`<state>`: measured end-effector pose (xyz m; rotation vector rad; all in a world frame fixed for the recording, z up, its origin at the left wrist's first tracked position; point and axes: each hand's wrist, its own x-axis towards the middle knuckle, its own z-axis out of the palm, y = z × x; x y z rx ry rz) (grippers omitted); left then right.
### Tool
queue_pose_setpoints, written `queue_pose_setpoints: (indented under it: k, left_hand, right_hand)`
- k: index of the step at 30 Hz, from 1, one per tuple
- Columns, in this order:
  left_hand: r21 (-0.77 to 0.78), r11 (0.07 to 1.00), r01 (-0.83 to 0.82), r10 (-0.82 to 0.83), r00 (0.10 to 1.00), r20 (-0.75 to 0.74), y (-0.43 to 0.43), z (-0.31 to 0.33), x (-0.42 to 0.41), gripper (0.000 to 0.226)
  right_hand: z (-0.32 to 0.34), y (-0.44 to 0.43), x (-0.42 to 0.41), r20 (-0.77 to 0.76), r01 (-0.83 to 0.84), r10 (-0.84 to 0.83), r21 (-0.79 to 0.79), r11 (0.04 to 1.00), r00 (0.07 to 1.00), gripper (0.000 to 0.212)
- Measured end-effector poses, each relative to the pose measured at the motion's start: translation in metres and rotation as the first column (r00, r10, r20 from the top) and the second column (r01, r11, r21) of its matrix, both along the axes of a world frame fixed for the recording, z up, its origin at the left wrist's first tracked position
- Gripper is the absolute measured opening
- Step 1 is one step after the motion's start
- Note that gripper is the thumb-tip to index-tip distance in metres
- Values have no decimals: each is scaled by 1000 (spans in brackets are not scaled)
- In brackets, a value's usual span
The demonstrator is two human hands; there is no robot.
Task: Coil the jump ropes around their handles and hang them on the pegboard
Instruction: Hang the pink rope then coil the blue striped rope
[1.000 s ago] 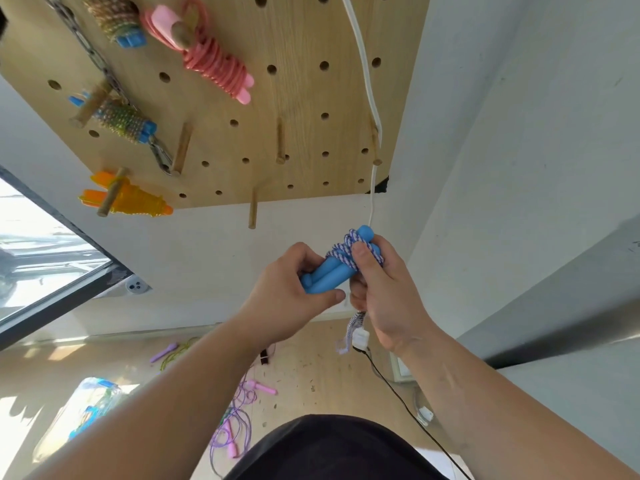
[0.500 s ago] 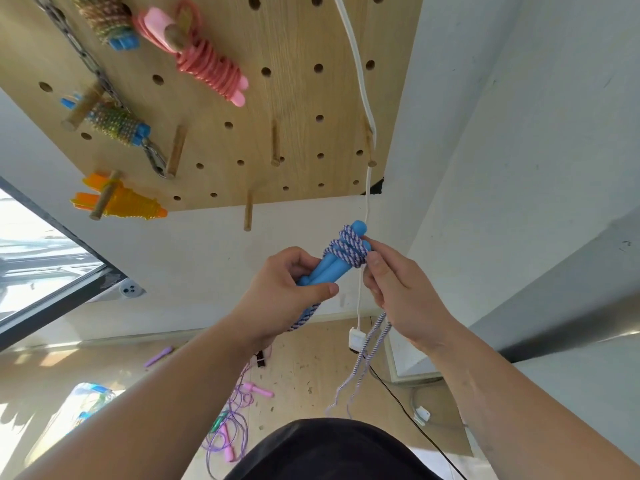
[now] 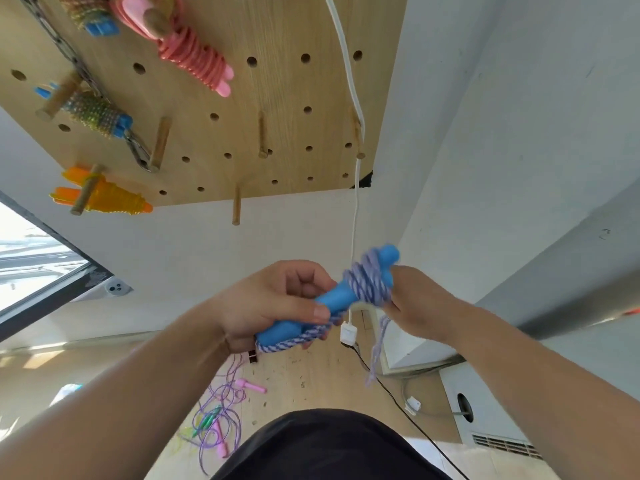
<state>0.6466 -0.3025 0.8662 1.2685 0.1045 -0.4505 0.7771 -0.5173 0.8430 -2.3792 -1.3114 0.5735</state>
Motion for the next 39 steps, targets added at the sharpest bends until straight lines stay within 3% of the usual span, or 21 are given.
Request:
queue_pose_setpoints:
  k: [1, 3, 6, 9, 11, 14, 18, 21, 25, 27, 31, 35, 37, 39]
  left_hand:
    - [151, 986, 65, -69, 997, 22, 1, 4, 1, 32]
    - [456, 873, 173, -202, 979, 16, 3, 9, 2, 29]
    - [788, 579, 212, -294, 955, -41, 4, 11, 5, 32]
    - [940, 332, 72, -167, 986, -17, 5, 7, 9, 36]
    - [958, 286, -25, -57, 997, 43, 7, 3, 12, 36]
    - [895, 412, -170, 169, 980, 108, 17, -4, 14, 30]
    - [709, 624, -329, 408, 911, 63, 21, -7, 13, 31]
    - [616, 697, -367, 465, 885, 1, 12, -14, 12, 30]
    - [454, 756, -472, 568, 817, -96, 3, -15, 17, 24]
    - [370, 770, -520, 598, 790, -136, 2, -10, 21, 21]
    - [152, 868, -472, 495, 844, -208, -6, 0, 21, 35]
    - [-73, 919, -387, 362, 903, -231, -10, 1, 20, 35]
    - [-119, 956, -268, 240, 948, -210, -11, 3, 18, 37]
    - [-23, 994, -107, 101, 978, -181, -11, 5, 16, 43]
  right_hand:
    - [3, 3, 7, 1, -61, 62, -91, 994, 998, 12]
    - [13, 16, 16, 35, -191, 204, -221, 956, 978, 11]
    - [31, 42, 24, 71, -280, 322, -343, 897, 944, 14]
    - [49, 61, 23, 146, -249, 309, -327, 912, 940, 19]
    - [58, 66, 14, 215, -210, 269, -261, 942, 939, 25]
    - [53, 57, -3, 213, -118, 139, -108, 987, 967, 28]
    - [26, 33, -15, 91, 51, -63, 122, 991, 994, 32]
    - [6, 20, -21, 16, 154, -161, 197, 968, 987, 27]
    - [-14, 12, -26, 88, 237, -262, 223, 946, 961, 22]
    - [-18, 10, -27, 40, 268, -287, 257, 928, 957, 21]
    - [-17, 12, -29, -138, 310, -279, 338, 889, 950, 20]
    - [-13, 14, -28, -213, 242, -175, 343, 908, 961, 22]
    - [-15, 14, -21, -161, 173, -136, 246, 954, 978, 24]
    - [-21, 18, -2, -194, 140, -128, 51, 989, 973, 15]
